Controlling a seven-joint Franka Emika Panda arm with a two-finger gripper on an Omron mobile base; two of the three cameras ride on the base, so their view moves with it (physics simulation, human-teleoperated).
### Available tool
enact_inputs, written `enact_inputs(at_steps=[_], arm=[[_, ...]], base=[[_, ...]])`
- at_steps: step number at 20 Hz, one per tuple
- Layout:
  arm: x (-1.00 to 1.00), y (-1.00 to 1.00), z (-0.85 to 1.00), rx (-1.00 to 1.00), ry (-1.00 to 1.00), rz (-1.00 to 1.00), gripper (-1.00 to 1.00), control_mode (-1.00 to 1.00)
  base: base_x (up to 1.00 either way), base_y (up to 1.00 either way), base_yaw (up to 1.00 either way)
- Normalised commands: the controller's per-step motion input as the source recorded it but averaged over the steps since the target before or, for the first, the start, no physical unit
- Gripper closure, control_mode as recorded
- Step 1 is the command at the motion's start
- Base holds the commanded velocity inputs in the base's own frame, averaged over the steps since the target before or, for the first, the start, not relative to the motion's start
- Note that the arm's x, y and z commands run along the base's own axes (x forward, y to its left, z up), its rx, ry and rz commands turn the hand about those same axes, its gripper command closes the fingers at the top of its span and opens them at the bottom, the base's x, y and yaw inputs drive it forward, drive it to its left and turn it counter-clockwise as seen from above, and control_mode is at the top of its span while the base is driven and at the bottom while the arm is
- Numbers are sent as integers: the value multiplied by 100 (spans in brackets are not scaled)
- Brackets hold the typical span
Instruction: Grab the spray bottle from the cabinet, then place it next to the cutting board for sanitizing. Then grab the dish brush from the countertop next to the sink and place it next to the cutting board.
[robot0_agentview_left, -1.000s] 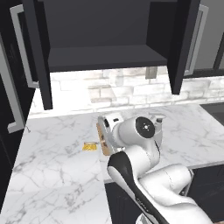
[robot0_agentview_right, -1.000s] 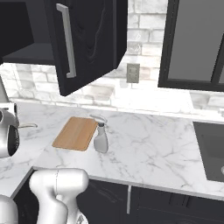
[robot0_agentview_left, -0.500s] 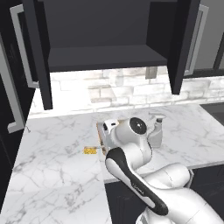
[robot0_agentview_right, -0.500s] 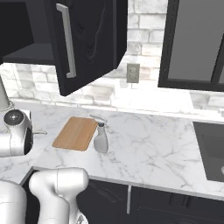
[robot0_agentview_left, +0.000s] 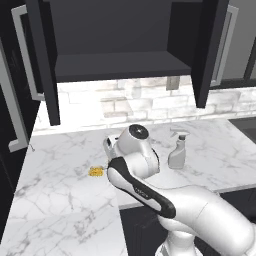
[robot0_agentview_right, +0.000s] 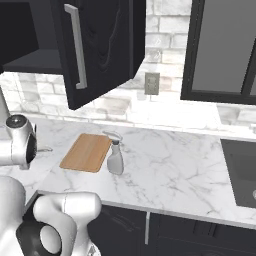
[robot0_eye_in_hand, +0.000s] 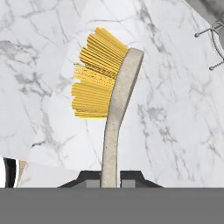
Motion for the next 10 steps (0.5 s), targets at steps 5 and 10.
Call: enact_inputs(at_steps=[5,10], arm=[[19,23,-10,-15,7,-1,100,-100],[7,0,-4,-10,-5,16,100,-100]], base=[[0,0,0],[0,0,0]])
